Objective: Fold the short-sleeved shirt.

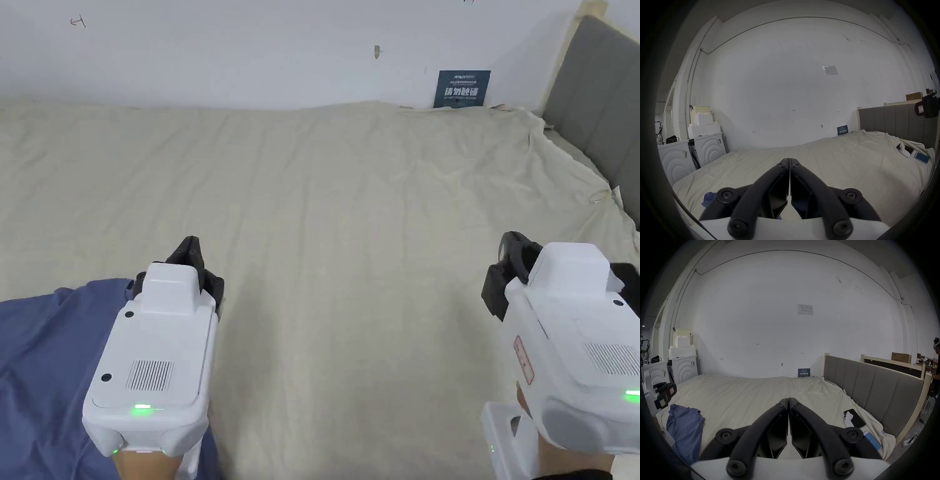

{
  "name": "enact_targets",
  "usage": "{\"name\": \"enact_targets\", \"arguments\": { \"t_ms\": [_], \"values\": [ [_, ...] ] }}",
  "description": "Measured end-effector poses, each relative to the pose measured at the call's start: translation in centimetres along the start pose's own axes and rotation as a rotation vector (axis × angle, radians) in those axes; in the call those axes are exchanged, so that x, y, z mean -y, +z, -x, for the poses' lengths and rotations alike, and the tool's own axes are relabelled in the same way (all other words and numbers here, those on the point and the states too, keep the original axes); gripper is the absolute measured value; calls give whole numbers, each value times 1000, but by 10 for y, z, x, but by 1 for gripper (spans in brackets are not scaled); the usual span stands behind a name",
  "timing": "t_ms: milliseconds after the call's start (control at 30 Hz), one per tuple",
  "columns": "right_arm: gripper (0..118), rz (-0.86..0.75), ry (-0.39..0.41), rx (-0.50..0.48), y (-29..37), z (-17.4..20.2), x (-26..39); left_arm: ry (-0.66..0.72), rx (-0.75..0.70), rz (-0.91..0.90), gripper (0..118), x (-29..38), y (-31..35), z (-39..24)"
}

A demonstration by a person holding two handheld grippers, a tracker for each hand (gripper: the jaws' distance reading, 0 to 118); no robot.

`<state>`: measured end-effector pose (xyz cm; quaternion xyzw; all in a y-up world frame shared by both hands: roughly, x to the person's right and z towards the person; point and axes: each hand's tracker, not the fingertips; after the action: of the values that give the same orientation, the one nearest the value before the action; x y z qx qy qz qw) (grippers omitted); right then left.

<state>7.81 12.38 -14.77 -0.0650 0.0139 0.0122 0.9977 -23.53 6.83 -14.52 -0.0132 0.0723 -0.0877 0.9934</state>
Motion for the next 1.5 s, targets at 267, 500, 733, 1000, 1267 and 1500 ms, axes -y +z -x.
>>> {"name": "enact_targets", "arguments": {
  "t_ms": [267,500,733,1000,1267,1500],
  "values": [
    [0,6,1,-9,-6,-5,1,-2,0,-7,4,-2,0,0],
    [0,7,-2,-10,-6,-6,-1,0,0,-7,4,-3,1,2],
    [0,7,-13,-9,-8,-11,1,-6,7,-7,4,-2,1,3],
    [0,7,-1,-9,-14,-20,7,-9,10,-7,4,-1,1,5],
    [0,5,5,-12,-17,-22,10,-7,1,-8,4,-1,2,8],
    [0,-9,8,-54,-22,-7,8,-19,-27,-3,4,-1,6,23]
  ]
}}
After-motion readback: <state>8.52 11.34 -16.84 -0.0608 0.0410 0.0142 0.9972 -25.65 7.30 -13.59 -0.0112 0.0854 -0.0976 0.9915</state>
